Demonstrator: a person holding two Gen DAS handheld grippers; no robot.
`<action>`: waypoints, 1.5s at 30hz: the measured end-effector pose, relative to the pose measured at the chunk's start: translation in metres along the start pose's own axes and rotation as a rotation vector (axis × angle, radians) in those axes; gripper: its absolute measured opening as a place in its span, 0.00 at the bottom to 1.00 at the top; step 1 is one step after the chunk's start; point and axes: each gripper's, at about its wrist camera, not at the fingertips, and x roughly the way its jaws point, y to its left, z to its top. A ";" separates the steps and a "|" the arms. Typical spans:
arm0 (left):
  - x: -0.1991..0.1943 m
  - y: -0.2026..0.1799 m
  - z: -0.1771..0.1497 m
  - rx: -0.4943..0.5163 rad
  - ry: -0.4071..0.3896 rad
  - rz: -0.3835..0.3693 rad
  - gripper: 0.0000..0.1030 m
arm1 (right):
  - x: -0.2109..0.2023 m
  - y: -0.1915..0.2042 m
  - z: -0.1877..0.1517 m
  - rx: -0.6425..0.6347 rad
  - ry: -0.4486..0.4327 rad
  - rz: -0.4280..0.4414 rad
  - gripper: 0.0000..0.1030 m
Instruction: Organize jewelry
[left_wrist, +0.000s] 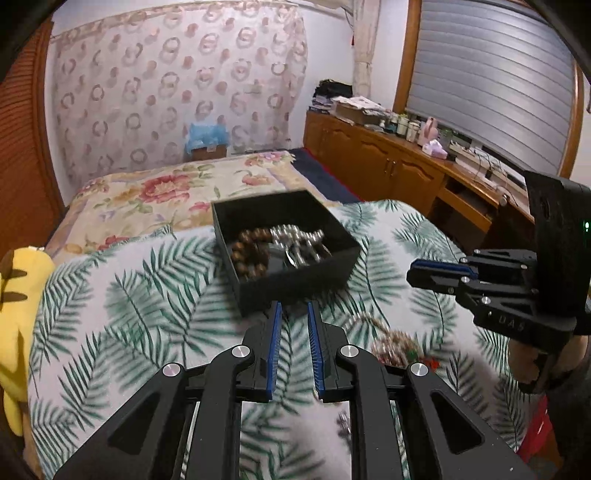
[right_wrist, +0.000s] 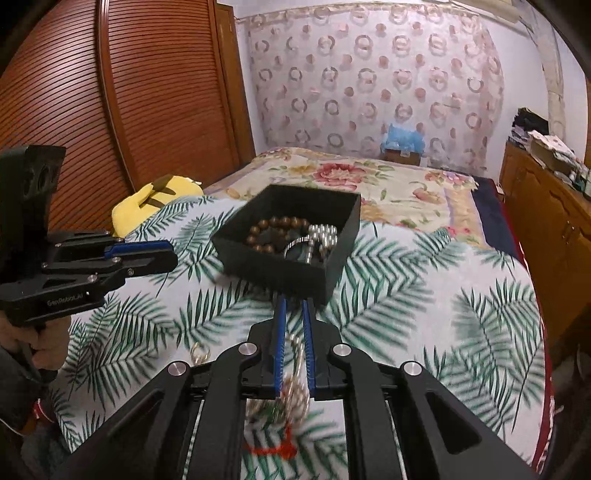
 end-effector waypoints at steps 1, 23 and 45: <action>-0.001 -0.002 -0.004 0.000 0.004 -0.003 0.13 | -0.002 0.001 -0.004 0.003 0.002 -0.002 0.11; -0.014 -0.030 -0.051 0.014 0.036 -0.015 0.35 | -0.059 0.027 -0.041 0.018 -0.050 -0.077 0.30; 0.024 -0.053 -0.072 0.075 0.177 -0.019 0.62 | -0.073 0.018 -0.046 0.036 -0.084 -0.112 0.34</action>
